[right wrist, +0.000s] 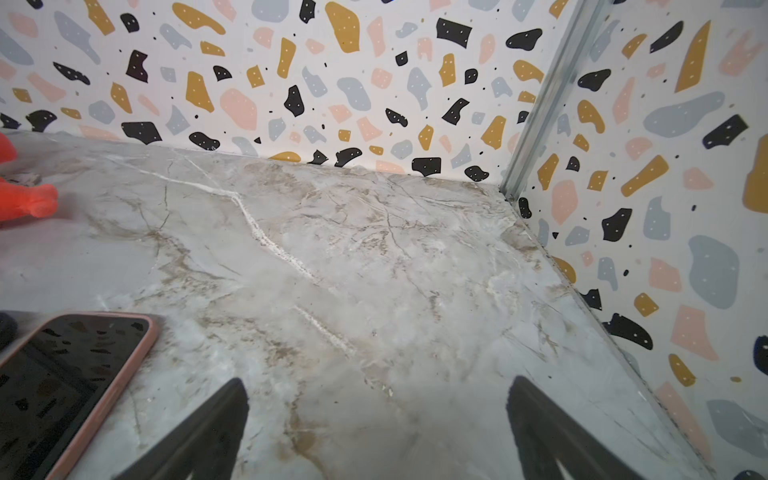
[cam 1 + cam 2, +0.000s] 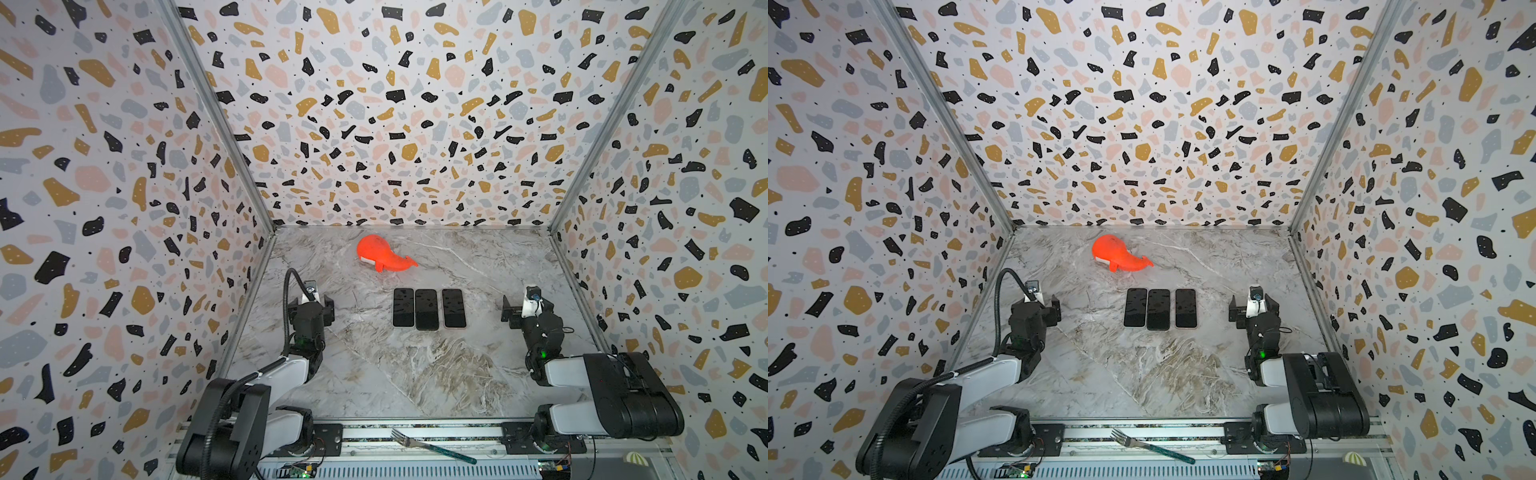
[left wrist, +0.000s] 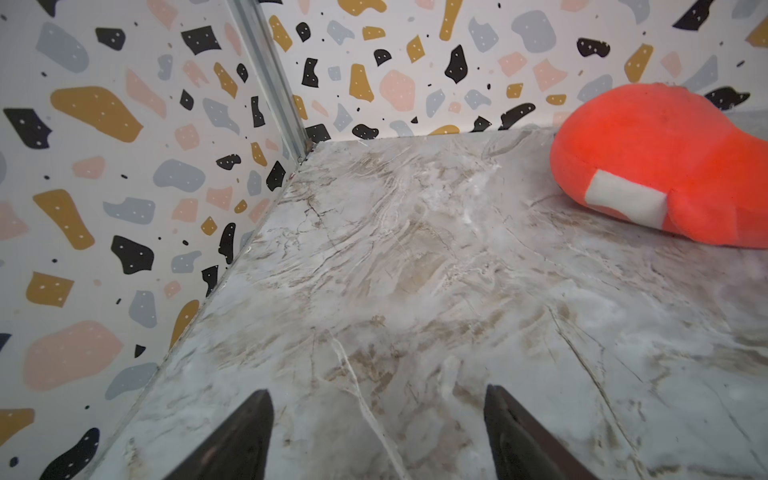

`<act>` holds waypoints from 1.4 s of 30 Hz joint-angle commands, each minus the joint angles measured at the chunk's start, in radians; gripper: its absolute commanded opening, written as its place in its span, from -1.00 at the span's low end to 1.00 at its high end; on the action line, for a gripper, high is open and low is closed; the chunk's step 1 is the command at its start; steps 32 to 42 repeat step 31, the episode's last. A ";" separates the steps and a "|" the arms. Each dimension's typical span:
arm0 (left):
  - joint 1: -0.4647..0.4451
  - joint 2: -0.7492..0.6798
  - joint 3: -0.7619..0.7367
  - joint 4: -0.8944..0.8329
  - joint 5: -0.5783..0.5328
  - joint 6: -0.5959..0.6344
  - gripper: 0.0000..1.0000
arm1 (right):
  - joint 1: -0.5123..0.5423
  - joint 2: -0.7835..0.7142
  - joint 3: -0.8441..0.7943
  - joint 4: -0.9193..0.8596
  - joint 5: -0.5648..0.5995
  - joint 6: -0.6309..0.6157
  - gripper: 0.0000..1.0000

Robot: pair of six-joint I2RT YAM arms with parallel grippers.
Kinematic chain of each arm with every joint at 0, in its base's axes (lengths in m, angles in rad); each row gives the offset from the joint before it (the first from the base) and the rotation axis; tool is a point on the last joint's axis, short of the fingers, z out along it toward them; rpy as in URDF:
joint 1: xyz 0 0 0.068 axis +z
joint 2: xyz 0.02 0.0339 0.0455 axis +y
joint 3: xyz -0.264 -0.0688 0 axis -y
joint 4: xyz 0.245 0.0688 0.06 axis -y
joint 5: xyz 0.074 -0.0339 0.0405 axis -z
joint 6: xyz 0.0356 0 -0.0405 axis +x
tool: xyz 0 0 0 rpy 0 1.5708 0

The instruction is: Put the phone into the phone case

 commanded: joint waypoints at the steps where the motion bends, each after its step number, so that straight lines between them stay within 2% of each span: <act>1: 0.072 0.007 -0.079 0.326 0.117 0.023 0.53 | -0.005 0.067 -0.038 0.224 -0.087 0.040 0.98; 2: 0.085 0.016 -0.073 0.326 0.143 0.023 0.55 | -0.005 0.078 -0.045 0.257 -0.092 0.040 0.98; 6: 0.089 0.048 -0.044 0.304 0.197 0.053 0.55 | 0.000 0.080 -0.003 0.182 -0.085 0.031 0.98; 8: 0.089 0.078 -0.067 0.375 0.192 0.060 0.56 | 0.004 0.077 0.026 0.115 0.005 0.060 0.98; 12: 0.089 0.172 -0.073 0.468 0.197 0.080 0.56 | 0.022 0.080 0.031 0.114 0.025 0.044 0.98; 13: 0.089 0.199 -0.081 0.510 0.166 0.065 0.55 | 0.023 0.079 0.031 0.114 0.030 0.044 0.98; 15: 0.089 0.218 -0.077 0.516 0.150 0.057 0.70 | 0.026 0.080 0.032 0.113 0.031 0.044 0.98; 18: 0.089 0.239 -0.029 0.452 0.061 0.016 0.99 | 0.026 0.082 0.036 0.114 0.027 0.043 0.98; 21: 0.089 0.252 -0.003 0.414 0.045 0.009 1.00 | 0.027 0.089 0.045 0.072 0.023 0.040 0.98; 22: 0.089 0.257 -0.001 0.411 0.041 0.010 1.00 | 0.026 0.098 0.071 0.034 -0.026 0.023 0.98; 24: 0.089 0.254 0.000 0.409 0.042 0.010 1.00 | 0.023 0.116 0.095 0.005 -0.043 0.021 0.98; 42: 0.089 0.211 -0.041 0.447 0.024 0.001 1.00 | 0.017 0.090 0.064 0.043 -0.055 0.026 0.98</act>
